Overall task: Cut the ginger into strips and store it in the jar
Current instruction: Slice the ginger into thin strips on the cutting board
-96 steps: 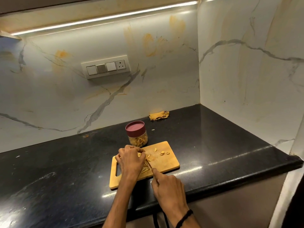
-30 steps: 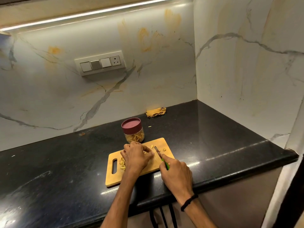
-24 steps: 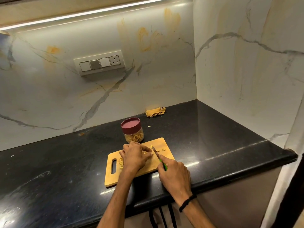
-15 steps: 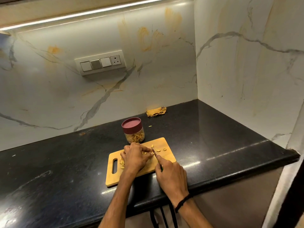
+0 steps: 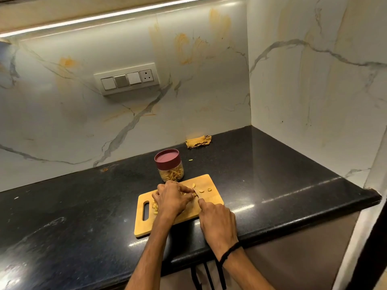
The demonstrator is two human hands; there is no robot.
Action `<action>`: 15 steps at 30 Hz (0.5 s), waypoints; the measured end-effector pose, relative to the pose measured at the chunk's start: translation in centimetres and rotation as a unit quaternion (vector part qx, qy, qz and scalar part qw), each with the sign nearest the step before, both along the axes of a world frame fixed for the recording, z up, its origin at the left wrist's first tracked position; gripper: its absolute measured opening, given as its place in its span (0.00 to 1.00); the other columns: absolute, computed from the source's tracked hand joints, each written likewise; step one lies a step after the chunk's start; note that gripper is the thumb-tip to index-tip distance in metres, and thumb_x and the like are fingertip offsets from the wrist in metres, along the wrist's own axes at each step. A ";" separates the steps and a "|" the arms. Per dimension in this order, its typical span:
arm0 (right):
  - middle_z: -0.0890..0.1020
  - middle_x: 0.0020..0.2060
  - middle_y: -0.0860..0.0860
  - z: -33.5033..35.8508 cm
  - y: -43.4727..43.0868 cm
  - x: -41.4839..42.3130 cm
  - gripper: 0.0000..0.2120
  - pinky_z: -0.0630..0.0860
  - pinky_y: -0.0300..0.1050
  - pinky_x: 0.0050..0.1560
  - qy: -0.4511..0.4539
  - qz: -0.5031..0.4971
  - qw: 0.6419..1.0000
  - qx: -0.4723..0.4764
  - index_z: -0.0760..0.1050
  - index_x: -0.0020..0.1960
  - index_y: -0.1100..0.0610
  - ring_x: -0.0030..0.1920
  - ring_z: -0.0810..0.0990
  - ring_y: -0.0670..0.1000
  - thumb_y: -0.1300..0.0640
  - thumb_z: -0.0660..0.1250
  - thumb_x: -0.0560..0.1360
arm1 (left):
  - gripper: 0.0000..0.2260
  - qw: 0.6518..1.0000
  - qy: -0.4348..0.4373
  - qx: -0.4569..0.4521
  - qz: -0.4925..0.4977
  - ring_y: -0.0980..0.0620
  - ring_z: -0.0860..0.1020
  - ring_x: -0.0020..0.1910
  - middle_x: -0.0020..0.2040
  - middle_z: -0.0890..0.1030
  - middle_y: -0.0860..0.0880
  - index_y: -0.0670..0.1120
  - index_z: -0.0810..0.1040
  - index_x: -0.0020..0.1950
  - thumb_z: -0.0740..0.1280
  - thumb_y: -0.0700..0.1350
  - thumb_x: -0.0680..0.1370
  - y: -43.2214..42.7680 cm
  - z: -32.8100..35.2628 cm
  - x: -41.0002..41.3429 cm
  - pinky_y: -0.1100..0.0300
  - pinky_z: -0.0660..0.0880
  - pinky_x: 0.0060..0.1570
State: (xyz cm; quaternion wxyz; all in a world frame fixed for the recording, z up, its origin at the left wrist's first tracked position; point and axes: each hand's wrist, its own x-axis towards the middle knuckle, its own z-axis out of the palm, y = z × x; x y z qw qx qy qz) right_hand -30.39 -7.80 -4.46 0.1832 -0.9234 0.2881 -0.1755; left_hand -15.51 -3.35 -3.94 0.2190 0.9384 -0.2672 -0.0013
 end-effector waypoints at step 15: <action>0.82 0.51 0.49 0.7 -0.3 -1.0 0.19 0.76 0.43 0.49 -0.053 0.006 0.997 0.062 0.64 0.74 0.43 0.49 0.79 0.49 0.49 0.53 0.84 | 0.08 1.000 -0.010 0.001 0.020 0.49 0.66 0.62 0.63 0.75 0.53 0.59 0.86 0.50 0.76 0.57 0.73 0.1 0.2 -0.2 0.48 0.64 0.62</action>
